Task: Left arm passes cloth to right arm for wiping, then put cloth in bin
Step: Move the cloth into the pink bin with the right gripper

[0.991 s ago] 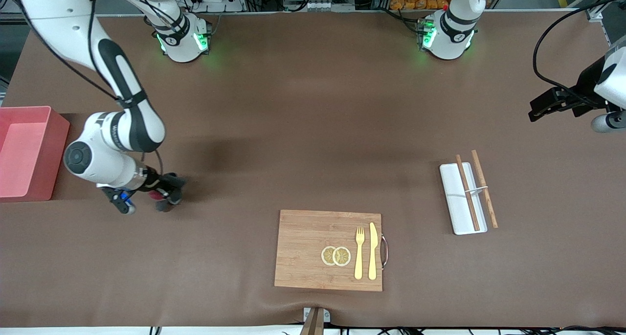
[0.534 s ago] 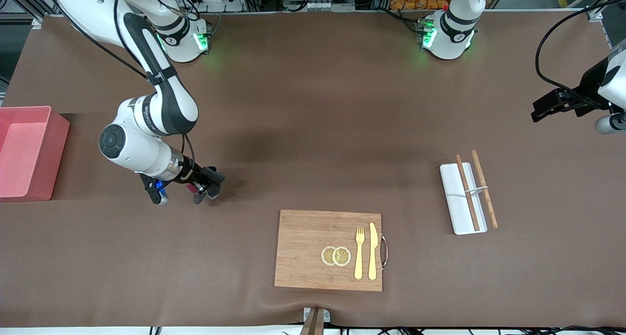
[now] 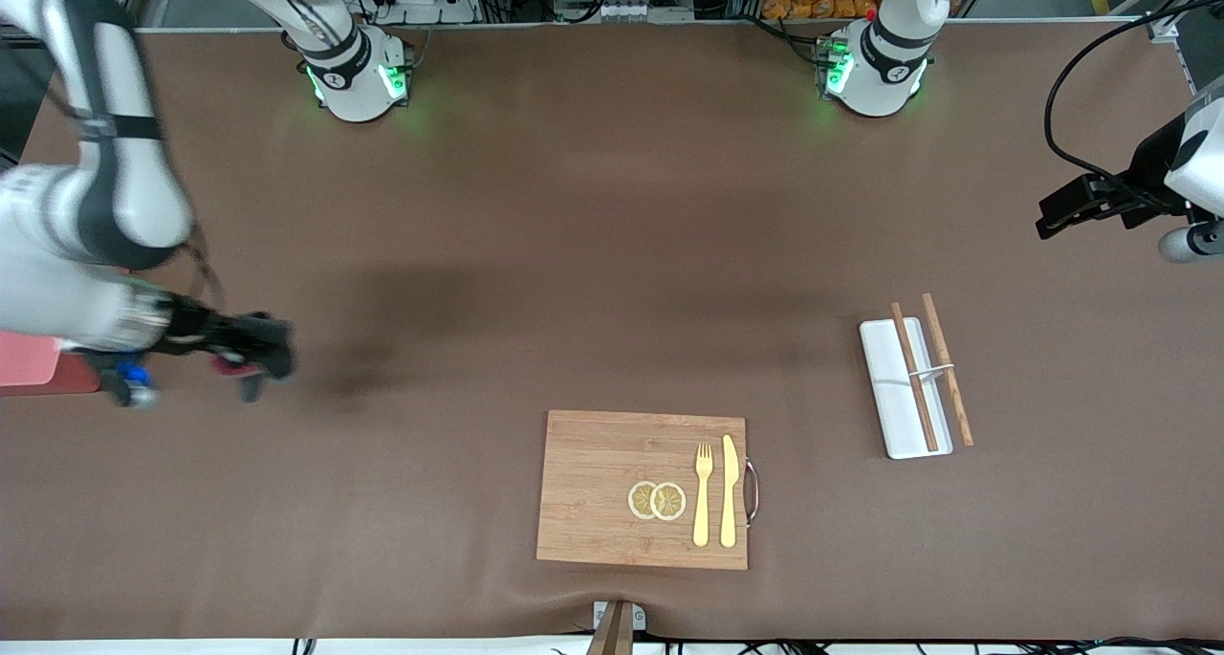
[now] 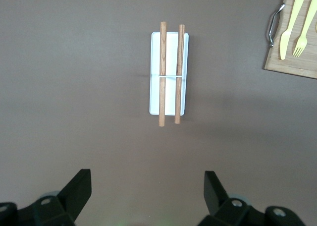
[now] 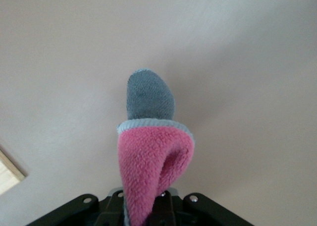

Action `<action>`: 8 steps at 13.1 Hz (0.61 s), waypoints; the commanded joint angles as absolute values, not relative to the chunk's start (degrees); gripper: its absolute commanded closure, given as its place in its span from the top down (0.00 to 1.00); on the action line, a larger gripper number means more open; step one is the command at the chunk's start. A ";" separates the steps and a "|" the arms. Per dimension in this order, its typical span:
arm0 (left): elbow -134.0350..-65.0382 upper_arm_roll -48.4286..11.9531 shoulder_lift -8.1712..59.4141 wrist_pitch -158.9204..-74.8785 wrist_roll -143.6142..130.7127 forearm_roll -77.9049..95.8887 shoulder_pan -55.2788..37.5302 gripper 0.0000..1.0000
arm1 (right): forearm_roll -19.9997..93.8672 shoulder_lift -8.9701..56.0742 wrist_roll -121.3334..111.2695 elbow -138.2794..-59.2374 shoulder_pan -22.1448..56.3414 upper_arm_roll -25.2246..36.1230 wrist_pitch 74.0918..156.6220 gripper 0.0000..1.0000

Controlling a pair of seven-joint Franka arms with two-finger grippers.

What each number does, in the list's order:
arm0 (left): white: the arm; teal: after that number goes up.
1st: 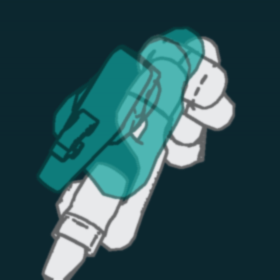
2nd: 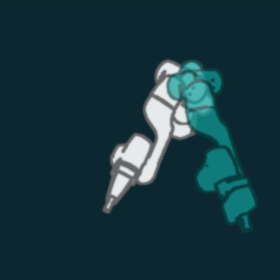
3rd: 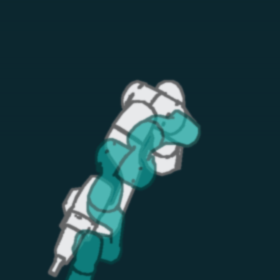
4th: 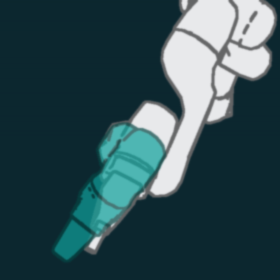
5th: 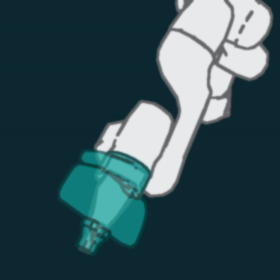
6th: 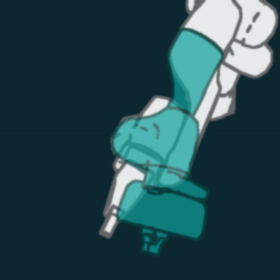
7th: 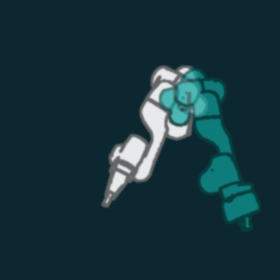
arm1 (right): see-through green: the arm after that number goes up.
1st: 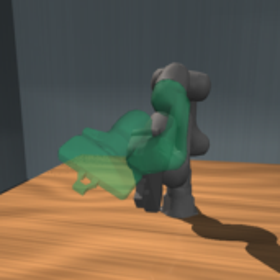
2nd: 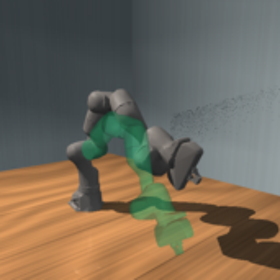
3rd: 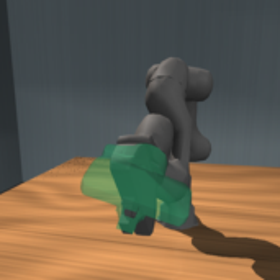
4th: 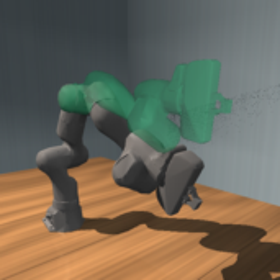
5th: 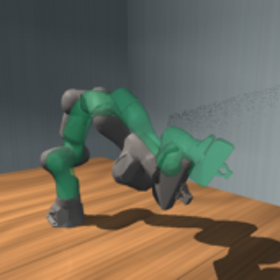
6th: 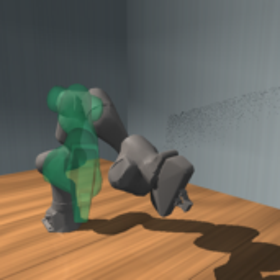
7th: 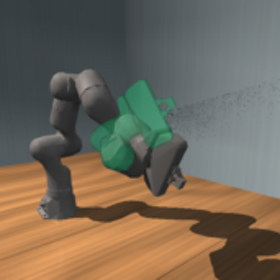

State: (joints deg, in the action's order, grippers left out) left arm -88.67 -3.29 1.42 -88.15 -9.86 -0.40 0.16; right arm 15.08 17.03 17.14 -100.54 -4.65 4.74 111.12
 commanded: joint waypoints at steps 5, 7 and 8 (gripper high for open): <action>-89.65 -3.96 -1.58 -88.59 -8.70 0.44 0.26 1.00 | -0.76 18.37 -16.46 -92.65 -21.15 3.69 107.14 0.00; -89.65 -4.04 -1.67 -88.59 -8.79 0.44 0.26 1.00 | -2.98 19.25 -26.32 -90.45 -26.35 3.69 107.31 0.00; -89.65 -4.04 -1.84 -88.59 -8.79 0.44 0.26 1.00 | -4.82 20.99 -30.02 -89.92 -28.80 3.69 107.92 0.00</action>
State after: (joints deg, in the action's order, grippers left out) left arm -88.62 -3.94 -0.37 -88.22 -9.86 -0.40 0.05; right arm -1.81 17.90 -23.81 -93.23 -24.71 4.93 108.32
